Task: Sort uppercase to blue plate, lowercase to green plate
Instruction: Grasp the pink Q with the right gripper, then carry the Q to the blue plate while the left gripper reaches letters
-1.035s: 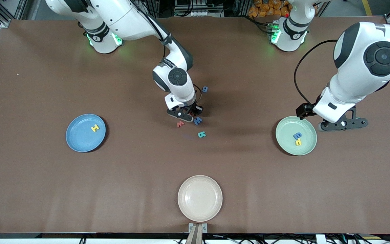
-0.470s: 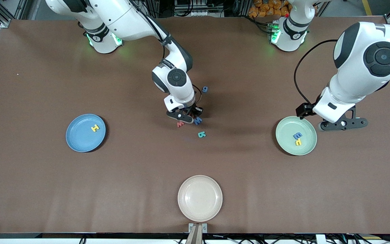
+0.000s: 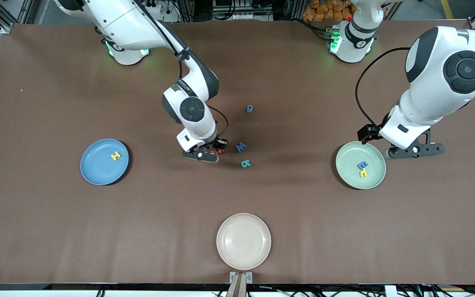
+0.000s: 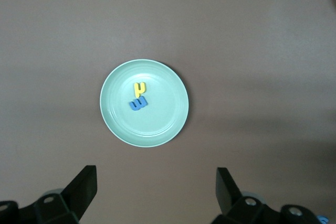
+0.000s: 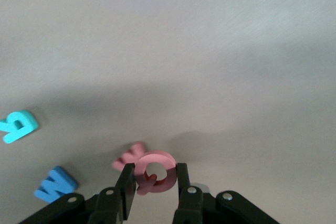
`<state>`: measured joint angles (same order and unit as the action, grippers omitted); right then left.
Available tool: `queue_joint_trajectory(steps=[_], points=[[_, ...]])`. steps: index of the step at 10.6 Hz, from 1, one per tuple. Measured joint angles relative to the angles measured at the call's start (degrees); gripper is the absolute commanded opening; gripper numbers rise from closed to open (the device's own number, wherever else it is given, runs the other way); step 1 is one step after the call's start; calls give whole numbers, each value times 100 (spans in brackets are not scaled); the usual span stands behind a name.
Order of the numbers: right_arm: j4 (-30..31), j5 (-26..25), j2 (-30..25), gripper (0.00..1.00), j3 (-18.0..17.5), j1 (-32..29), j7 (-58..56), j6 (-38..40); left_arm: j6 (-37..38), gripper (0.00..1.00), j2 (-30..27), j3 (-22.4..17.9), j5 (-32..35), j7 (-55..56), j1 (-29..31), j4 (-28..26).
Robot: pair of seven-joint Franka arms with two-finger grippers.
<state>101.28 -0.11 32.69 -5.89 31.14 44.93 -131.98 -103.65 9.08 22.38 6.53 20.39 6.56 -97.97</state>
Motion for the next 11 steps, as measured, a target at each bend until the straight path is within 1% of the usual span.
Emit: queue_joint_trajectory(steps=[2,3,4,6,9,10,11], points=[[-1,-5,-300,24,18,-374,-948,650,-3,100,32,40,-306,121,-141,18],[2,-9,-392,24,88,-568,-1531,897,-5,100,122,68,-342,391,-361,90],[9,-13,-437,24,288,-700,-2149,1023,-20,100,280,82,-344,768,-662,187],[92,-19,-516,25,841,-812,-3417,1109,-267,100,763,98,-344,1499,-1288,391],[299,-34,-641,26,1755,-822,-5409,1099,-1024,100,1450,97,-344,2128,-1991,573],[364,-34,-654,26,2076,-836,-6044,995,-1227,100,1612,88,-344,2275,-2196,601],[510,-33,-655,26,2314,-901,-6606,666,-1432,100,1746,76,-344,2447,-2418,619]])
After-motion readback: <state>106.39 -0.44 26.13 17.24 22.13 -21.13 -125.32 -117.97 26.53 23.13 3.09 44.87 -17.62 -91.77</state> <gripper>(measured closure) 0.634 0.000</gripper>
